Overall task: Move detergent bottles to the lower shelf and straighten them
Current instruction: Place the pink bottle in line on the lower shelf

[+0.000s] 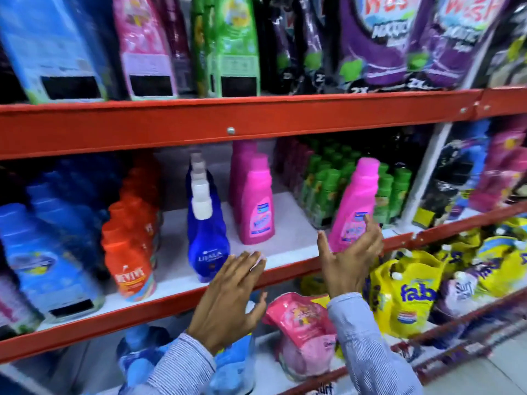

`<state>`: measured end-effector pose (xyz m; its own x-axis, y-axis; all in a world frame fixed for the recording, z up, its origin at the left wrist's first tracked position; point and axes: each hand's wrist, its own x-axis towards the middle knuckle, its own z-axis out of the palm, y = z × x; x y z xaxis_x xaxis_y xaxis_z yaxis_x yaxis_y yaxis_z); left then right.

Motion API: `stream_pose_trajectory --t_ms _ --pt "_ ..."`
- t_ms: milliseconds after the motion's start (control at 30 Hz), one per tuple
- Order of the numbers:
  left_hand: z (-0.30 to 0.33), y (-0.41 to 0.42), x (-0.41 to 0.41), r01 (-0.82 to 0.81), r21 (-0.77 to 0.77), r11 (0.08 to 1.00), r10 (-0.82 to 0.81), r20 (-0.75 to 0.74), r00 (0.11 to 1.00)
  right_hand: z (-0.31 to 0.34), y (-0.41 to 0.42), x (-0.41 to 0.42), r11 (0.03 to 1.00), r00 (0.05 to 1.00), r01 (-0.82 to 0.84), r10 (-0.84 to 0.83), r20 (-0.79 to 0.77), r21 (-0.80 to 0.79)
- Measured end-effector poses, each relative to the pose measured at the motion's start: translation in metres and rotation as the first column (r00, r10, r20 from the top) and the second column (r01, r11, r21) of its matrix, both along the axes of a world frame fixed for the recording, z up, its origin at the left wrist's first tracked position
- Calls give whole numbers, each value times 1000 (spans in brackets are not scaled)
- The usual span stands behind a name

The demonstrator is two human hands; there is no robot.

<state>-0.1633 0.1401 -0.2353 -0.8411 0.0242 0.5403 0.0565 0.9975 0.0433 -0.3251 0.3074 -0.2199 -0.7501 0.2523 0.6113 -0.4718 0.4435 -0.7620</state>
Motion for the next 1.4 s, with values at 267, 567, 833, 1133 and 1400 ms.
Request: stream_pose_trajectory --t_ms 267,567,833,1133,1400 --pt "-28 -3 1 -76 43 996 70 120 990 2 27 -54 995 958 -67 46 284 68" --pt "-30 -4 16 -133 102 986 122 107 987 15 15 -40 993 971 -76 53 233 94" --pt "-33 -11 24 -162 96 982 154 85 984 20 -48 17 934 924 -342 313 221 105" --pt "-39 -14 29 -154 158 975 143 79 987 14 -78 43 915 903 -389 356 239 107" --pt "-38 -16 38 -106 189 976 102 31 994 3 -74 42 898 893 -420 384 237 131"
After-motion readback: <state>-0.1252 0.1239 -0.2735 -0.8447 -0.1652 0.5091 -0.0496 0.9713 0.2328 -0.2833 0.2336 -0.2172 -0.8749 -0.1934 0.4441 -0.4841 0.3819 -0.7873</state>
